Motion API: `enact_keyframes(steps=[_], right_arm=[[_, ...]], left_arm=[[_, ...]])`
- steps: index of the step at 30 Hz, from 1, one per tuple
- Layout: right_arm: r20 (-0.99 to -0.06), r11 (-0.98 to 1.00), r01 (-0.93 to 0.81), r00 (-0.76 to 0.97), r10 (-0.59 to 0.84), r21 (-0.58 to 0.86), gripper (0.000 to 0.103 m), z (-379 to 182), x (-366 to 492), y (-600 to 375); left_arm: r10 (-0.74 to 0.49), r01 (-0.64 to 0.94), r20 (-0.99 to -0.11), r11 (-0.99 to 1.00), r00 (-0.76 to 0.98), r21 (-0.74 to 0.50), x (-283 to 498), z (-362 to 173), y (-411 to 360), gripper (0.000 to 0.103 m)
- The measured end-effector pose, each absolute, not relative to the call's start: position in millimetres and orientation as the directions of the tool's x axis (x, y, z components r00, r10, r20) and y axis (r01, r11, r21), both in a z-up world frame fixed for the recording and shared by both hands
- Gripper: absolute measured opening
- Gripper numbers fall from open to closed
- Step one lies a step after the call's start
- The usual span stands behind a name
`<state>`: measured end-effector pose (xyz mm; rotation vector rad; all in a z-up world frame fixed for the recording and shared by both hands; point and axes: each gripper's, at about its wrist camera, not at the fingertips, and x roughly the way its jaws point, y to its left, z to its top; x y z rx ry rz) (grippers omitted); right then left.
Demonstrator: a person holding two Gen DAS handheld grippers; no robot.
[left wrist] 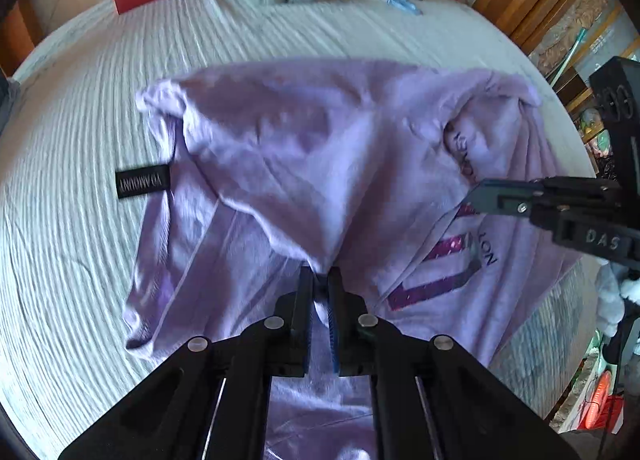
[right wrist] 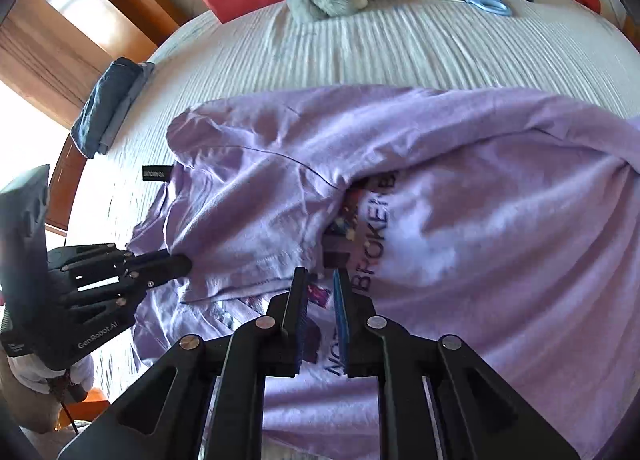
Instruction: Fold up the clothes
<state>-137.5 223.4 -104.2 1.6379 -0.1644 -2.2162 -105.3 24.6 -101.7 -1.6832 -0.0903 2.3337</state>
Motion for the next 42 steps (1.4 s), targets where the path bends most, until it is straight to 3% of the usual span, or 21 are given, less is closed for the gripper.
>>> enact_keyframes(steps=[3, 6, 12, 14, 20, 23, 28, 31, 33, 42], right_arm=[[-0.891, -0.943, 0.175, -0.315, -0.326, 0.283, 0.031, -92, -139, 256], [-0.882, -0.965, 0.095, -0.392, -0.262, 0.244, 0.035, -74, -152, 299], [-0.856, -0.979, 0.010, -0.484, -0.182, 0.203, 0.036, -44, -190, 352], [-0.846, -0.974, 0.033, -0.488, -0.213, 0.226, 0.036, -40, -203, 351], [-0.844, -0.954, 0.151, -0.444, -0.301, 0.261, 0.036, -63, -243, 313], [-0.886, -0.969, 0.136, -0.396, -0.242, 0.204, 0.036, -89, -256, 318], [-0.895, -0.992, -0.094, -0.445, -0.033, 0.084, 0.036, -89, -270, 401], [-0.851, -0.966, -0.209, -0.525, -0.020, 0.152, 0.038, -63, -257, 453], [-0.846, -0.960, -0.224, -0.532, -0.025, 0.169, 0.044, -52, -249, 474], [-0.912, -0.966, -0.210, -0.406, -0.056, 0.153, 0.044, -77, -246, 500]], left_arm=[[0.243, -0.143, -0.912, -0.968, -0.330, -0.206, -110, -90, 9, 0.017], [0.206, -0.095, -0.885, -0.978, -0.418, -0.183, -132, -67, -15, 0.030], [0.209, -0.057, -0.842, -0.976, -0.497, -0.209, -176, -32, -29, 0.030], [0.229, -0.067, -0.829, -0.972, -0.510, -0.227, -183, -26, -23, 0.030], [0.140, -0.084, -0.894, -0.990, -0.425, -0.115, -205, -77, 0, 0.031], [0.055, -0.056, -0.920, -0.998, -0.389, -0.036, -207, -104, -6, 0.031], [0.030, -0.059, -0.915, -0.998, -0.403, -0.006, -209, -109, -12, 0.034], [0.009, -0.057, -0.916, -0.998, -0.402, 0.015, -214, -108, -10, 0.034], [0.021, -0.053, -0.916, -0.999, -0.401, 0.001, -214, -108, -13, 0.034], [0.031, -0.064, -0.916, -0.998, -0.400, -0.006, -210, -106, -19, 0.034]])
